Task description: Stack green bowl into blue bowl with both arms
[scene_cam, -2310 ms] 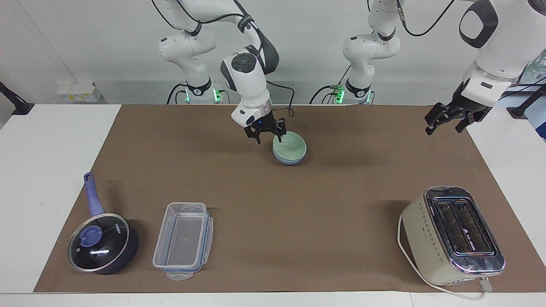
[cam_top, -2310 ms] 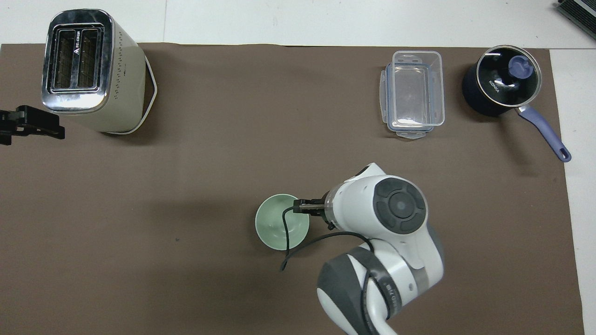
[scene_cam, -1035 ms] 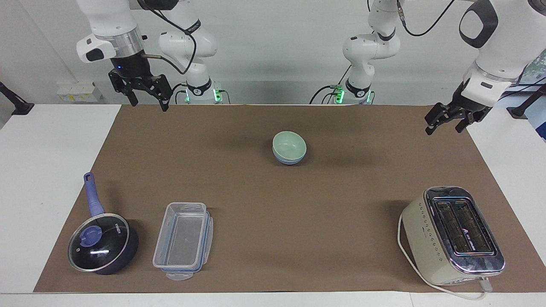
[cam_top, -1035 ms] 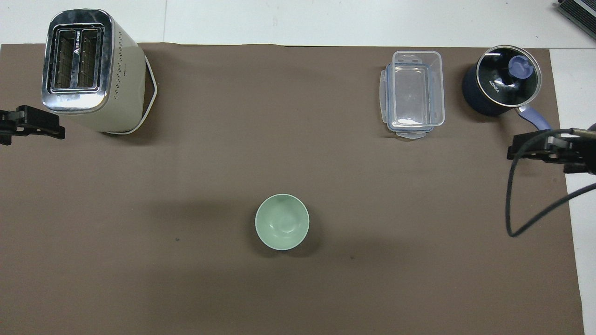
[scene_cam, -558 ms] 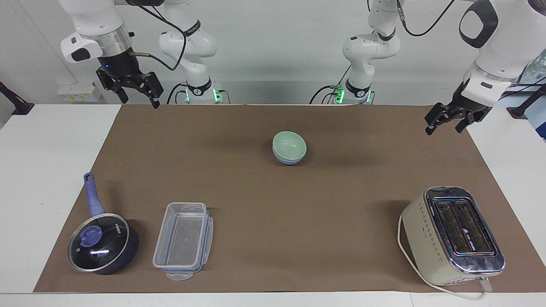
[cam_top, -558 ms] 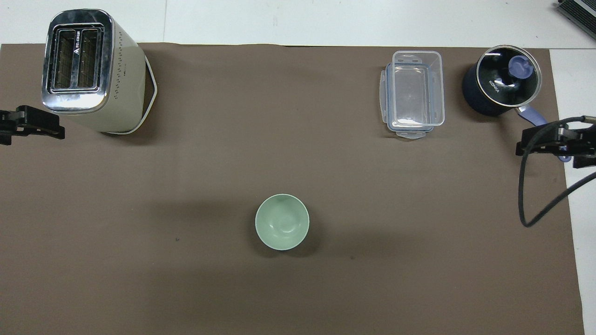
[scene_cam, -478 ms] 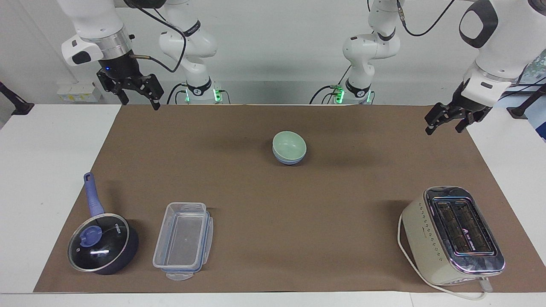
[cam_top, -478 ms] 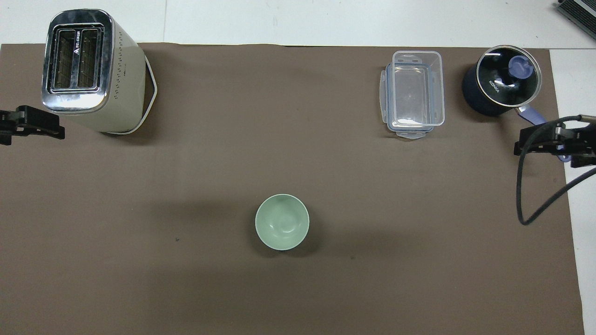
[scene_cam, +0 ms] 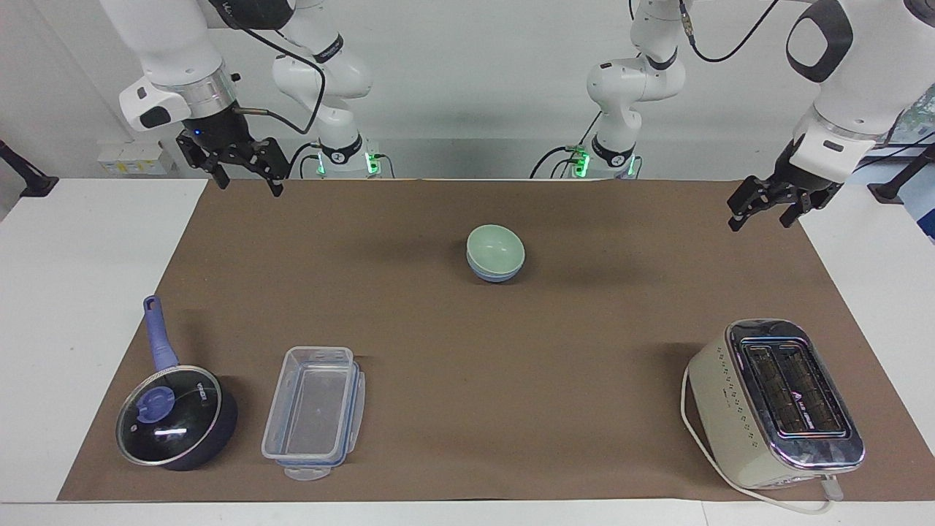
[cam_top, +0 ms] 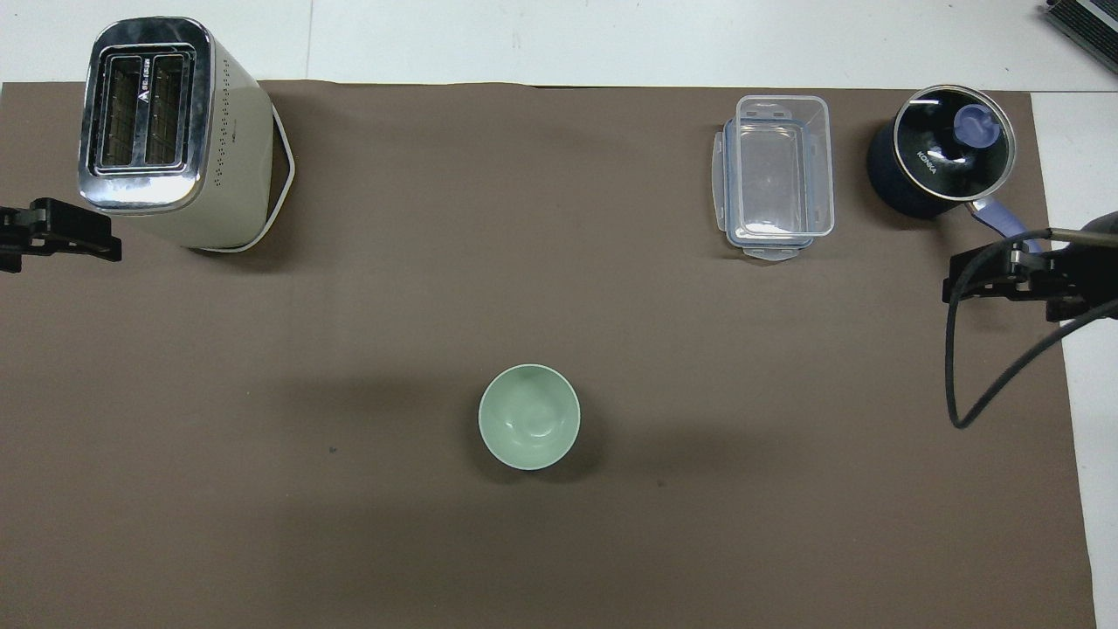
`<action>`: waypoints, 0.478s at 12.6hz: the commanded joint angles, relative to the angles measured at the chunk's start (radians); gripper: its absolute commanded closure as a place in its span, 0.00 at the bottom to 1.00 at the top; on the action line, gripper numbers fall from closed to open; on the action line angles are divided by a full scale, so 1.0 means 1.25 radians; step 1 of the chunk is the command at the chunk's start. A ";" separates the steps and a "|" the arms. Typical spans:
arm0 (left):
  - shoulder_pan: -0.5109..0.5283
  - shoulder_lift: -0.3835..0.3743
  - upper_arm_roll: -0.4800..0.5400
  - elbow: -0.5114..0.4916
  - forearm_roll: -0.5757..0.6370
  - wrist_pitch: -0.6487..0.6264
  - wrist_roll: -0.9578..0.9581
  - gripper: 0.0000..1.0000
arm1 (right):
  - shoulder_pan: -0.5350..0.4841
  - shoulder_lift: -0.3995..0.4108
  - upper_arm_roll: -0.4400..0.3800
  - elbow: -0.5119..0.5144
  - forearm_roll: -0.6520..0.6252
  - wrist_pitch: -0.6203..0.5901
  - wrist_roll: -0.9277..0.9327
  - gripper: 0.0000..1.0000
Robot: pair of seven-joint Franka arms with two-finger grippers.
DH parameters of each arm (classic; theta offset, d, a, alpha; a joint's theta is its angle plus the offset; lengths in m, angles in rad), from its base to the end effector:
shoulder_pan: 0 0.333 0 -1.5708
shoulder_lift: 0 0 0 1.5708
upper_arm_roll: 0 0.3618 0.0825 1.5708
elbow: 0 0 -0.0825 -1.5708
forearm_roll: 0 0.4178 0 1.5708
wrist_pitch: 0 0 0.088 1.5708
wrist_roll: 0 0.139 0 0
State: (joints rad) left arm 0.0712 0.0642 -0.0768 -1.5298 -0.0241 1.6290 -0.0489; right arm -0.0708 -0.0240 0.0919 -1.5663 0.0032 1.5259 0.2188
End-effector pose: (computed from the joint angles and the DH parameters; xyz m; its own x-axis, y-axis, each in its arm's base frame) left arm 0.6179 -0.0051 0.6259 0.9984 0.0450 0.0337 0.0440 -0.9986 0.0307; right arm 0.5747 0.0133 0.6506 0.9804 -0.1963 -0.0163 -0.1963 -0.9805 0.0026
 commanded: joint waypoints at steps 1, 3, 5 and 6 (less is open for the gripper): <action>0.003 0.001 -0.004 0.009 0.016 -0.017 -0.010 0.00 | -0.006 -0.046 0.005 -0.065 -0.016 0.041 -0.022 0.00; 0.003 0.001 -0.004 0.009 0.016 -0.017 -0.010 0.00 | -0.006 -0.043 0.005 -0.063 -0.014 0.040 -0.022 0.00; 0.003 0.001 -0.004 0.009 0.016 -0.017 -0.010 0.00 | -0.006 -0.043 0.005 -0.063 -0.014 0.040 -0.014 0.00; 0.003 0.001 -0.004 0.009 0.016 -0.017 -0.011 0.00 | -0.006 -0.043 0.005 -0.063 -0.014 0.041 -0.012 0.00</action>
State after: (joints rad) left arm 0.0712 0.0642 -0.0768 -1.5298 -0.0241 1.6290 -0.0489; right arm -0.0708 -0.0532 0.0919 -1.6096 0.0032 1.5507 0.2186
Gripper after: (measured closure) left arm 0.000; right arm 0.000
